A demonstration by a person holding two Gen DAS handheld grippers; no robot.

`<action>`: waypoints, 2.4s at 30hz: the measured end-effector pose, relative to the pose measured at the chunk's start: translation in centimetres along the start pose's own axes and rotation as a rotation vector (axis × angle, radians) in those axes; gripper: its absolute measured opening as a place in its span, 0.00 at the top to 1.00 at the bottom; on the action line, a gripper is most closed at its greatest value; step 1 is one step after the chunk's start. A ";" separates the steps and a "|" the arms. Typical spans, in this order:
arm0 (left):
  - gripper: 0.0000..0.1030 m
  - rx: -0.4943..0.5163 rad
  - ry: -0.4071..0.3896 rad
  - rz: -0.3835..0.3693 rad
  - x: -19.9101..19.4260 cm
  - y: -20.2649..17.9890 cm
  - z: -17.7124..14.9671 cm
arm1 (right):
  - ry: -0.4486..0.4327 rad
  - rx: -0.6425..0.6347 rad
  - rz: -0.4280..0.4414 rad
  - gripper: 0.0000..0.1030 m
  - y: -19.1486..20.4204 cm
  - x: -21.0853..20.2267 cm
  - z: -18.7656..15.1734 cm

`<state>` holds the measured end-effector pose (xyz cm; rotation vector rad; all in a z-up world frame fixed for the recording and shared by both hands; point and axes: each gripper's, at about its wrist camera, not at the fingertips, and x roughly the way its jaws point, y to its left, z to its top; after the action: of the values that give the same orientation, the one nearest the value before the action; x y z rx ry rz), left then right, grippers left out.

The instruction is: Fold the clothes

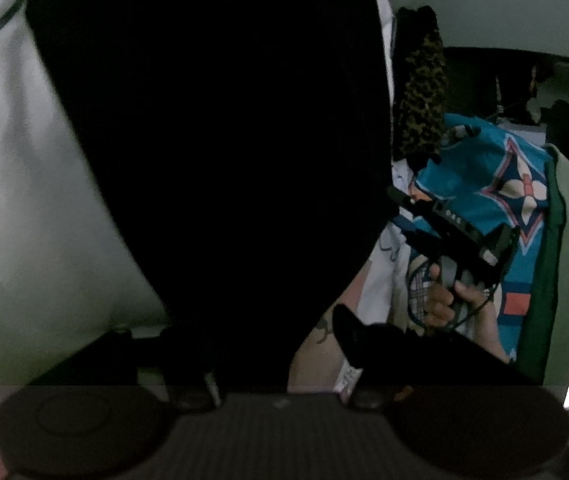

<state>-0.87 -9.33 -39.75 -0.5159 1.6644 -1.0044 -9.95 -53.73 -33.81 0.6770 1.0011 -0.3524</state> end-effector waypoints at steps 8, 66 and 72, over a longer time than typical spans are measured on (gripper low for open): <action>0.50 0.007 0.016 -0.008 -0.9 0.6 -0.5 | 0.003 -0.075 0.026 0.47 1.3 0.4 -0.1; 0.92 0.128 0.128 0.072 -12.3 -5.5 3.9 | 0.145 -0.074 0.210 0.92 6.7 -4.3 -5.4; 0.92 0.155 0.121 0.119 -14.2 -5.6 4.0 | 0.193 -0.090 0.254 0.92 8.2 -4.7 -7.2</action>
<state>6.71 -3.08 -27.39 -0.2548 1.6862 -1.0838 -12.42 -43.00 -29.43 0.7568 1.0916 -0.0195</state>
